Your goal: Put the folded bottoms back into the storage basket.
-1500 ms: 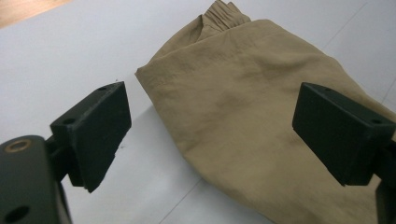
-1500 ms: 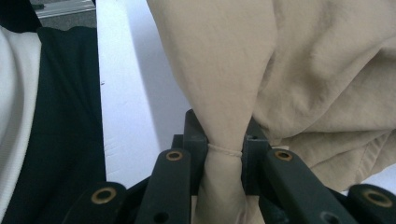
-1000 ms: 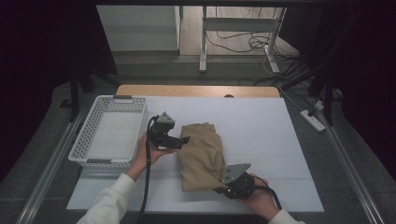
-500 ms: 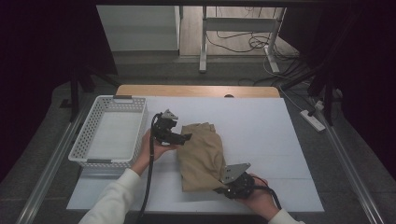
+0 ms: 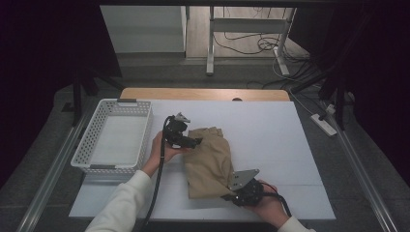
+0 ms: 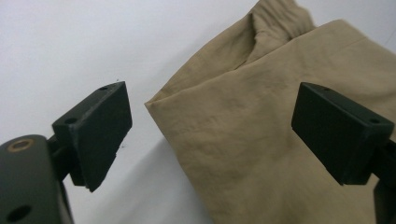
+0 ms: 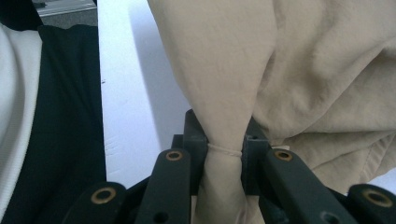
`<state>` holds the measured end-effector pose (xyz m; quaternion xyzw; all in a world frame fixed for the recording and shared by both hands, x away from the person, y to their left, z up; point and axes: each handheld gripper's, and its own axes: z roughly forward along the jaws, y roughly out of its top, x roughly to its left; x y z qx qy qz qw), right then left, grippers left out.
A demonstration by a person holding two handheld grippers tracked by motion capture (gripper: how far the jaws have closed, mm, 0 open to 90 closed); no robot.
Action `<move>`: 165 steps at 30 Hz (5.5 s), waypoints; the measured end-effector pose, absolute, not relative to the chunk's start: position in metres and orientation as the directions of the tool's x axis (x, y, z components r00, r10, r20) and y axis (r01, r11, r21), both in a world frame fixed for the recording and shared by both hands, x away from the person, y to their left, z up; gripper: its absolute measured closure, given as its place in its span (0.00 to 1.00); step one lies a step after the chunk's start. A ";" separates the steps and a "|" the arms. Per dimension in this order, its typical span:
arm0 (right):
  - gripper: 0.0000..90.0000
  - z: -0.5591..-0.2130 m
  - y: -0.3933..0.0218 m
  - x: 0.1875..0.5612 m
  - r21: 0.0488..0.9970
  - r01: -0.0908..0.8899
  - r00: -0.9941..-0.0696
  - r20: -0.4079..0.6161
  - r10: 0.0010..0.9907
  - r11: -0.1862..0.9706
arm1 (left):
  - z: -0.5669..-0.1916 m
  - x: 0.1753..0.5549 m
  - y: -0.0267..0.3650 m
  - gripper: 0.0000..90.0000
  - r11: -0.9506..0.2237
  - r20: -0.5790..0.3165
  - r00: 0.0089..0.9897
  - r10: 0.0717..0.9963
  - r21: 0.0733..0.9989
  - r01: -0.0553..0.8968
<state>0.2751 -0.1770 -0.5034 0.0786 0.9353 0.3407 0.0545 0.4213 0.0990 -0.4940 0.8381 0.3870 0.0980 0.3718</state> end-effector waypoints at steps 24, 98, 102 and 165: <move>0.86 -0.504 -0.177 0.275 0.643 0.109 -0.982 -0.047 0.182 0.758 | -0.517 0.436 0.084 0.08 -0.499 -0.141 0.727 0.672 0.639 0.585; 0.86 -0.491 -0.180 0.269 0.735 0.085 -0.981 -0.056 0.186 0.673 | -0.479 0.411 0.103 0.68 -0.464 -0.210 0.822 0.529 0.739 0.487; 0.86 -0.490 -0.179 0.267 0.736 0.077 -0.981 -0.065 0.183 0.673 | -0.477 0.410 0.104 0.68 -0.468 -0.208 0.824 0.527 0.739 0.486; 0.86 -0.472 -0.168 0.267 0.816 0.048 -0.981 -0.069 0.181 0.576 | -0.431 0.376 0.136 0.68 -0.446 -0.153 0.825 0.543 0.780 0.439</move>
